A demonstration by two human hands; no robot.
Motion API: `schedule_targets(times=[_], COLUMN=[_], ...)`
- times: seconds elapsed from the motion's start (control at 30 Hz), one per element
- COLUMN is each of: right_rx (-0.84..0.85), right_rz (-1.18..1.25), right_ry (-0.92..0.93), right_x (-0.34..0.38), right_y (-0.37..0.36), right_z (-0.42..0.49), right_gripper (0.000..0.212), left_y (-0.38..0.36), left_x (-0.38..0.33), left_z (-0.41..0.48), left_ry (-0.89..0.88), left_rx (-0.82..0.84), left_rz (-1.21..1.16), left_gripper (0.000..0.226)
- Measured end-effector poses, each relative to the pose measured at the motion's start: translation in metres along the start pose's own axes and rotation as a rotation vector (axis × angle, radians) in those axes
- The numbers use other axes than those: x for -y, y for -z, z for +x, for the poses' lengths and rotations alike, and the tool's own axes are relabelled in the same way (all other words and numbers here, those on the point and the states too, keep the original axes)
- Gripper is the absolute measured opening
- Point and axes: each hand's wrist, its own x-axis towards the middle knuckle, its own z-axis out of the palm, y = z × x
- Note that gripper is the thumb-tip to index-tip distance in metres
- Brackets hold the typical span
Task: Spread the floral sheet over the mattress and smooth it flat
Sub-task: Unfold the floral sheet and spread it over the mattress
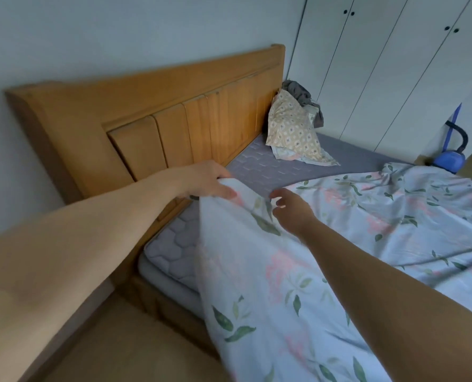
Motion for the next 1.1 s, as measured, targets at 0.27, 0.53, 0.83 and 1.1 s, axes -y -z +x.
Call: schedule_targets(times=[0.27, 0.53, 0.83, 1.1], right_rx=[0.414, 0.392, 0.622, 0.825], right_rz=[-0.131, -0.117, 0.091, -0.691], right_ry=[0.313, 0.348, 0.128, 0.192], right_x=[0.061, 0.07, 0.061, 0.026], right_y=[-0.031, -0.056, -0.057, -0.04], right_z=[-0.007, 0.007, 0.04, 0.068], right_gripper=[0.052, 0.02, 0.038, 0.05], left_y=[0.019, 0.013, 0.016, 0.003], left_x=[0.036, 0.066, 0.097, 0.127], left_z=[-0.044, -0.058, -0.072, -0.072], left_ry=[-0.046, 0.229, 0.306, 0.427], left_rx=[0.074, 0.104, -0.136, -0.203], left_rz=[0.101, 0.189, 0.032, 0.166], left_gripper=[0.024, 0.036, 0.018, 0.026])
